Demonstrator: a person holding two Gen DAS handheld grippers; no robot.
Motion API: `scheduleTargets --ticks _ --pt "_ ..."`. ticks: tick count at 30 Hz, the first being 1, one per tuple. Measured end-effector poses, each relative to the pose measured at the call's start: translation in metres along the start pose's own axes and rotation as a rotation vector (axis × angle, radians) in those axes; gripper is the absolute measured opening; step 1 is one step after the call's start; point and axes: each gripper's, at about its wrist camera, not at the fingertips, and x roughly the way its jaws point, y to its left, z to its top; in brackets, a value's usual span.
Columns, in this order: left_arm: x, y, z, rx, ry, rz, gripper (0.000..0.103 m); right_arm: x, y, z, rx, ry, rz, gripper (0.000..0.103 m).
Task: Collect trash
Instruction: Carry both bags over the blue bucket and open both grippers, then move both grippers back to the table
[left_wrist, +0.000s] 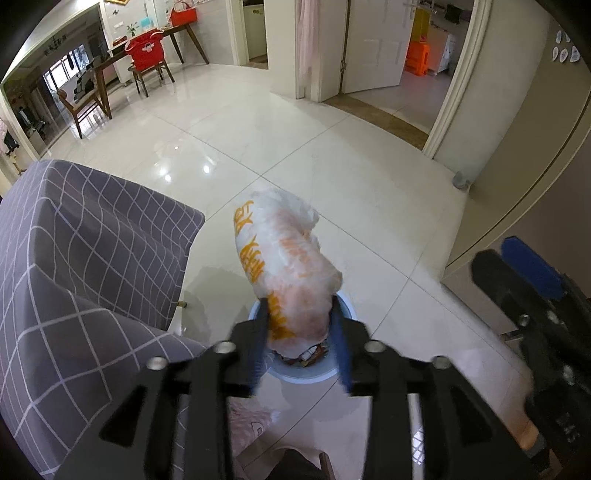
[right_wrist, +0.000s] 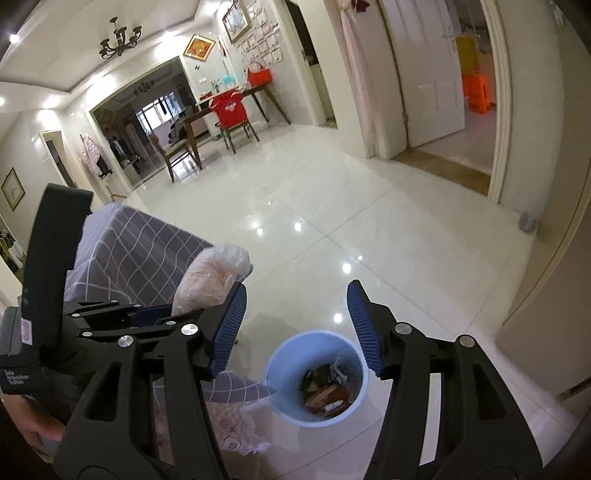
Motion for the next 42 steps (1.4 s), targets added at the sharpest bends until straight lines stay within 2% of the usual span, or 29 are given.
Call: scheduleTargets --ticks 1,4,15,21,25,29,31,38,42 --pt "-0.001 0.0 0.0 0.003 0.001 0.009 0.052 -0.001 0.001 -0.001 0.002 -0.002 -0.001 0.057" --pt "-0.007 -0.003 -0.002 0.026 -0.011 0.041 0.056 -0.003 0.003 -0.001 0.001 -0.004 -0.001 0.057" --pt "-0.054 0.014 -0.008 -0.008 -0.069 0.033 0.062 -0.022 0.021 0.005 -0.015 -0.012 0.028 0.059" --pt "-0.101 0.049 -0.02 -0.044 -0.136 0.064 0.063 -0.035 0.065 0.018 -0.065 -0.033 0.087 0.06" --pt "-0.139 0.092 -0.034 -0.077 -0.197 0.116 0.068 -0.035 0.117 0.027 -0.118 -0.029 0.157 0.062" --pt "-0.178 0.162 -0.054 -0.176 -0.256 0.168 0.071 -0.024 0.196 0.032 -0.212 0.005 0.243 0.062" --pt "-0.194 0.203 -0.068 -0.221 -0.271 0.22 0.071 -0.018 0.239 0.032 -0.263 0.025 0.293 0.062" --pt "-0.228 0.338 -0.114 -0.39 -0.281 0.329 0.071 0.026 0.398 0.021 -0.458 0.129 0.422 0.063" --pt "-0.234 0.415 -0.139 -0.486 -0.256 0.405 0.071 0.064 0.483 0.005 -0.551 0.217 0.48 0.063"
